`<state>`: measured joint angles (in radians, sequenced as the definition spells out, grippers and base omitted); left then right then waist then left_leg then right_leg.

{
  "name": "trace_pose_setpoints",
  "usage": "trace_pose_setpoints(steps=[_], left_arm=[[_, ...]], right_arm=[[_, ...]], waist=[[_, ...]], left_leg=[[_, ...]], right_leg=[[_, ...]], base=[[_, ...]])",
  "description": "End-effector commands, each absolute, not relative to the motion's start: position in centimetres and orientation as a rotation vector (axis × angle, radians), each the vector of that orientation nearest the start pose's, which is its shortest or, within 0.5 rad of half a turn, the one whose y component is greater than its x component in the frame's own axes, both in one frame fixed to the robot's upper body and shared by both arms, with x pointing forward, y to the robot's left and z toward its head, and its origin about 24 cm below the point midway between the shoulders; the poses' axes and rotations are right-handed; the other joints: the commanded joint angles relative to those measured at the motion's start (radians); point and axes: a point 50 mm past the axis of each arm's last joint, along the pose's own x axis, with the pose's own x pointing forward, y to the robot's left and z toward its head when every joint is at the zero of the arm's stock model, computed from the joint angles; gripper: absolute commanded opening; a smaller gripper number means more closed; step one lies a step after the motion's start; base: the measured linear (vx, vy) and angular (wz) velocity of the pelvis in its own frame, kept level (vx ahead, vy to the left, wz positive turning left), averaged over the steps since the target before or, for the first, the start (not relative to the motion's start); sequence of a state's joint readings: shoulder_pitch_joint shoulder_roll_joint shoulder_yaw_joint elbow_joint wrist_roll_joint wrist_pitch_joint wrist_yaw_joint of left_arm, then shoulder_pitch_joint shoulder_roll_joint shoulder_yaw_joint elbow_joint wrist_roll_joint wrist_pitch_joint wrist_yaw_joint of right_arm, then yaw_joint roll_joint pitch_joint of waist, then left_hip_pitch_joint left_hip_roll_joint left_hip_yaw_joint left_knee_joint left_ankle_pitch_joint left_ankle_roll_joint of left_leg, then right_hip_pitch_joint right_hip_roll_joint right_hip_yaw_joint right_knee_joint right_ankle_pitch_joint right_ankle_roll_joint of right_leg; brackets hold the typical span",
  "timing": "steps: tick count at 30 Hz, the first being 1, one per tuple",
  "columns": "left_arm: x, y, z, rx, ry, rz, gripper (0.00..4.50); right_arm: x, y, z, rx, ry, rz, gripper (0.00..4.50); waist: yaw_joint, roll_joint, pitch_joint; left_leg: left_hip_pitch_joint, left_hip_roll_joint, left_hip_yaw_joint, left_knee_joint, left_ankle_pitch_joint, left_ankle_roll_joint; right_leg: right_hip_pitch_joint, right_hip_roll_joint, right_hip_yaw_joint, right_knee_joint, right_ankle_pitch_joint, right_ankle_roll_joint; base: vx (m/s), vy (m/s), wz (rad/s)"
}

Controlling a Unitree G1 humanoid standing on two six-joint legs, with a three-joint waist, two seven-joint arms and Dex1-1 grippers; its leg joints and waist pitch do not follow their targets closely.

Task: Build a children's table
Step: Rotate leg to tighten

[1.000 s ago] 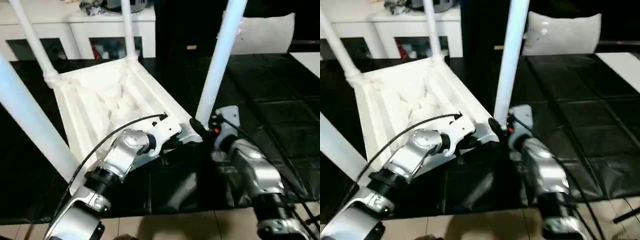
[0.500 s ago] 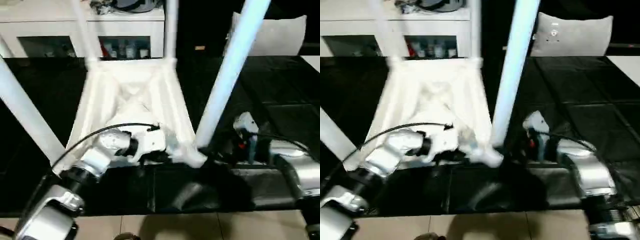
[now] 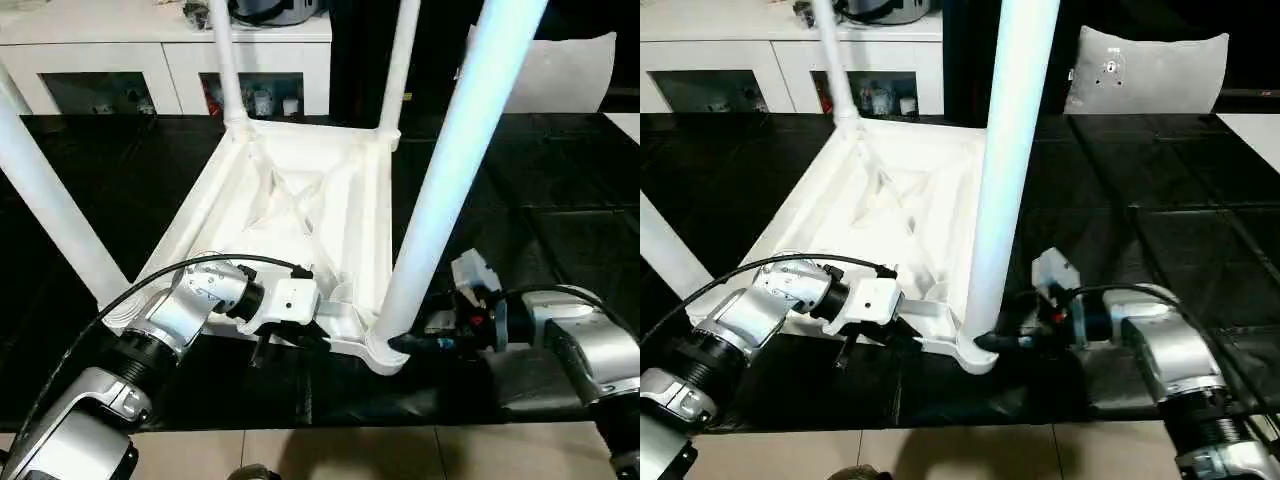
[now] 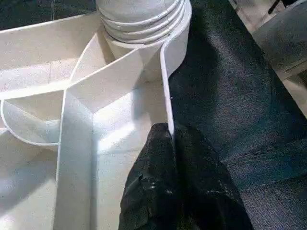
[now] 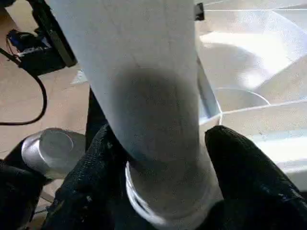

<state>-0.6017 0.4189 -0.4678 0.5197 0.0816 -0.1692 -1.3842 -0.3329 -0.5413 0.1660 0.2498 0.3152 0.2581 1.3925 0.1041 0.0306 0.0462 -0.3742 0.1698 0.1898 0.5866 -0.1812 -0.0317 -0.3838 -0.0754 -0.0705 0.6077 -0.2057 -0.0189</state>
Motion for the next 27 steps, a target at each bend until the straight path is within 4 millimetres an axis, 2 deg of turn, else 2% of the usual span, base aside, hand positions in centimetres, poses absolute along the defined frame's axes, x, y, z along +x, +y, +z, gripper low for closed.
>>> trace_pose_setpoints(steps=[1, 3, 5, 10, 12, 13, 14, 15, 16, 17, 18, 19, 20, 21, 22, 23, 25, 26, 27], left_arm=[[28.3, 10.2, 4.5, 0.781, 0.405, -1.846, 0.00], [28.3, 10.2, 4.5, 0.774, 0.404, -1.850, 0.00], [28.3, 10.2, 4.5, 0.772, 0.405, -1.850, 0.00], [28.6, 10.1, 4.5, 0.684, 0.410, -1.787, 0.00], [28.8, 9.8, 4.6, 0.654, 0.407, -1.742, 0.00], [29.0, 9.6, 4.6, 0.636, 0.404, -1.713, 0.00], [29.4, 9.0, 4.8, 0.576, 0.398, -1.653, 0.00], [29.6, 8.7, 4.9, 0.544, 0.400, -1.615, 0.00], [29.8, 8.3, 5.0, 0.513, 0.404, -1.578, 0.00], [29.9, 7.7, 5.1, 0.472, 0.403, -1.540, 0.00], [29.9, 7.7, 5.1, 0.472, 0.403, -1.540, 0.00], [30.0, 7.1, 5.1, 0.448, 0.402, -1.502, 0.00], [30.3, 5.9, 5.1, 0.410, 0.399, -1.411, 0.00], [30.5, 5.3, 5.1, 0.392, 0.397, -1.360, 0.00], [30.6, 5.2, 5.1, 0.387, 0.397, -1.346, 0.00], [30.8, 4.9, 5.2, 0.375, 0.397, -1.318, 0.00], [30.8, 4.9, 5.2, 0.375, 0.397, -1.318, 0.00], [31.0, 4.4, 5.3, 0.367, 0.390, -1.280, 0.00], [31.1, 3.8, 5.6, 0.344, 0.370, -1.256, 0.00]], right_arm=[[26.9, -17.5, 6.9, -0.076, 0.357, 1.463, 2.49], [26.7, -17.4, 6.8, -0.058, 0.364, 1.483, 2.43], [26.7, -17.4, 6.8, -0.055, 0.367, 1.487, 2.15], [26.7, -17.2, 6.7, -0.002, 0.351, 1.433, 2.05], [27.1, -17.0, 6.5, 0.002, 0.367, 1.366, 2.04], [27.4, -16.9, 6.3, 0.002, 0.381, 1.319, 2.04], [28.2, -16.5, 6.0, -0.011, 0.383, 1.194, 2.04], [28.7, -16.3, 5.9, -0.015, 0.387, 1.120, 2.04], [29.2, -16.1, 5.7, -0.017, 0.389, 1.047, 2.03], [29.8, -15.8, 5.5, -0.007, 0.393, 0.948, 2.02], [29.8, -15.8, 5.5, -0.007, 0.393, 0.948, 2.01], [30.3, -15.5, 5.4, -0.005, 0.393, 0.874, 2.01], [31.1, -14.9, 5.1, 0.009, 0.391, 0.716, 2.00], [31.4, -14.6, 5.1, 0.010, 0.385, 0.658, 2.00], [31.5, -14.5, 5.1, 0.009, 0.383, 0.644, 2.00], [31.6, -14.3, 5.0, 0.009, 0.378, 0.620, 2.00], [31.6, -14.3, 5.0, 0.009, 0.378, 0.620, 2.00], [31.7, -14.0, 5.0, 0.008, 0.378, 0.588, 2.00], [31.8, -13.8, 4.9, 0.040, 0.366, 0.564, 2.00]], waist=[[-0.004, -0.010, -0.059], [0.001, -0.010, -0.060], [0.002, -0.010, -0.060], [0.003, -0.011, -0.058], [0.000, -0.012, -0.056], [-0.002, -0.013, -0.052], [-0.005, -0.011, -0.048], [-0.013, -0.010, -0.043], [-0.017, -0.011, -0.043], [-0.033, -0.014, -0.041], [-0.040, -0.013, -0.038], [-0.040, -0.013, -0.038], [-0.060, -0.012, -0.041], [-0.067, -0.013, -0.042], [-0.083, -0.012, -0.042], [-0.093, -0.013, -0.047], [-0.095, -0.013, -0.047], [-0.094, -0.012, -0.048], [-0.091, -0.011, -0.049]], left_leg=[[0.015, 0.073, -0.027, -0.065, -0.196, 0.060], [0.016, 0.074, -0.027, -0.064, -0.184, 0.062], [0.016, 0.073, -0.026, -0.064, -0.183, 0.062], [0.016, 0.072, -0.025, -0.064, -0.185, 0.059], [0.016, 0.071, -0.025, -0.066, -0.194, 0.054], [0.017, 0.069, -0.025, -0.068, -0.214, 0.046], [0.021, 0.069, -0.026, -0.070, -0.246, 0.034], [0.026, 0.067, -0.028, -0.073, -0.281, 0.010], [0.028, 0.064, -0.031, -0.072, -0.297, 0.002], [0.022, 0.059, -0.039, -0.076, -0.318, -0.015], [0.019, 0.060, -0.041, -0.079, -0.326, -0.020], [0.019, 0.060, -0.041, -0.079, -0.326, -0.020], [0.021, 0.058, -0.045, -0.078, -0.363, -0.031], [0.020, 0.059, -0.047, -0.079, -0.366, -0.033], [0.014, 0.058, -0.049, -0.081, -0.367, -0.041], [0.013, 0.053, -0.047, -0.077, -0.355, -0.023], [0.015, 0.053, -0.045, -0.075, -0.350, -0.013], [0.015, 0.054, -0.037, -0.072, -0.317, 0.012], [0.016, 0.053, -0.035, -0.071, -0.304, 0.022]], right_leg=[[0.040, -0.085, 0.052, -0.076, -0.190, -0.224], [0.040, -0.085, 0.052, -0.073, -0.168, -0.228], [0.040, -0.086, 0.052, -0.073, -0.169, -0.226], [0.040, -0.085, 0.052, -0.075, -0.183, -0.224], [0.039, -0.084, 0.052, -0.077, -0.209, -0.218], [0.039, -0.085, 0.052, -0.082, -0.259, -0.208], [0.034, -0.087, 0.053, -0.089, -0.330, -0.192], [0.029, -0.087, 0.053, -0.097, -0.407, -0.174], [0.028, -0.088, 0.051, -0.100, -0.452, -0.164], [0.033, -0.091, 0.047, -0.108, -0.545, -0.122], [0.033, -0.089, 0.044, -0.109, -0.561, -0.110], [0.033, -0.089, 0.044, -0.109, -0.561, -0.110], [0.027, -0.087, 0.041, -0.114, -0.580, -0.095], [0.027, -0.088, 0.043, -0.114, -0.571, -0.095], [0.027, -0.085, 0.040, -0.110, -0.552, -0.102], [0.028, -0.085, 0.042, -0.115, -0.524, -0.101], [0.027, -0.084, 0.043, -0.116, -0.506, -0.107], [0.026, -0.080, 0.049, -0.115, -0.432, -0.131], [0.026, -0.078, 0.048, -0.114, -0.414, -0.141]], base=[[0.000, 0.000, 0.00], [0.000, 0.000, 0.00], [0.000, 0.000, 0.00], [0.000, 0.000, 0.00], [0.000, 0.000, 0.00], [0.000, 0.000, 0.00], [0.000, 0.000, 0.00], [0.000, 0.000, 0.00], [0.000, 0.000, 0.00], [0.000, 0.000, 0.00], [0.000, 0.000, 0.00], [0.000, 0.000, 0.00], [0.000, 0.000, 0.00], [0.000, 0.000, 0.00], [0.000, 0.000, 0.00], [0.000, 0.000, 0.00], [0.000, 0.000, 0.00], [0.000, 0.000, 0.00], [0.000, 0.000, 0.00]])
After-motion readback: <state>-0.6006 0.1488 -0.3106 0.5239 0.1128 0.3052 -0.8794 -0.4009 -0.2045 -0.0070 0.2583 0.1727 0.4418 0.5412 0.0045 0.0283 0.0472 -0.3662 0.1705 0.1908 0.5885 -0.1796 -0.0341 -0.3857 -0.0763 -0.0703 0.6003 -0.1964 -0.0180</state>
